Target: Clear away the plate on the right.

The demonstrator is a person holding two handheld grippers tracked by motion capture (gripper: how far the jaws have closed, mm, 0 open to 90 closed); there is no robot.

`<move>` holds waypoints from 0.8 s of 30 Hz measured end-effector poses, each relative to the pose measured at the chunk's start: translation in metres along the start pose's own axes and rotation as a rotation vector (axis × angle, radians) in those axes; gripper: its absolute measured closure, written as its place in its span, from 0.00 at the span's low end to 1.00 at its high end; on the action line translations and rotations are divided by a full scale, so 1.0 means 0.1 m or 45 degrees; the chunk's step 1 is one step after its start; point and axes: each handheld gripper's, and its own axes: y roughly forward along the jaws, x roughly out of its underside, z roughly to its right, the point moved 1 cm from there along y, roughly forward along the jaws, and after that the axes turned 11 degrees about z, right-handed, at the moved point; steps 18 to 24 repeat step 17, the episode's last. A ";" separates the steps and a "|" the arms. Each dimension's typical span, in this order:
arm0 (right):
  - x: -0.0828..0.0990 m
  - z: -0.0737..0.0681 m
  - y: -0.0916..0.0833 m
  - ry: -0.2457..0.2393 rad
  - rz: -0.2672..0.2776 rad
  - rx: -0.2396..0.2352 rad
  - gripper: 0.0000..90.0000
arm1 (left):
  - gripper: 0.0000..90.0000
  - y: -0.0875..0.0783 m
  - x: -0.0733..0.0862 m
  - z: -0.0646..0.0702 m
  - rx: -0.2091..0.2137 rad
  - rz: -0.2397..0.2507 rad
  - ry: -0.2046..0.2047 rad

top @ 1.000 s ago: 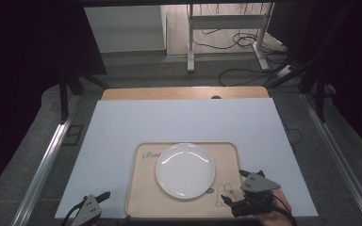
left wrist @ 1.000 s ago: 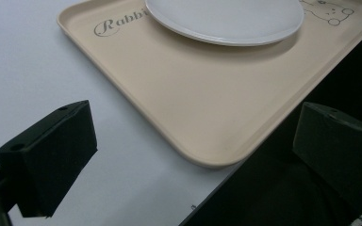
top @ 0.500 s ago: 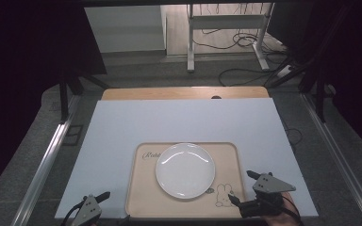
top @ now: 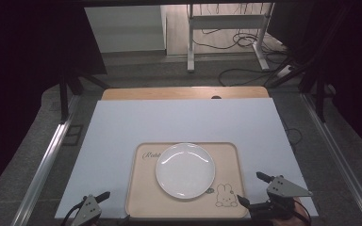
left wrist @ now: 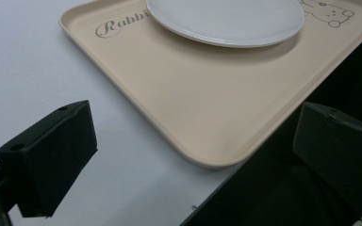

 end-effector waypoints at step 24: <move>0.13 0.12 -0.20 0.030 0.000 0.060 0.01 | 0.00 0.01 0.00 0.00 -0.002 -0.005 -0.002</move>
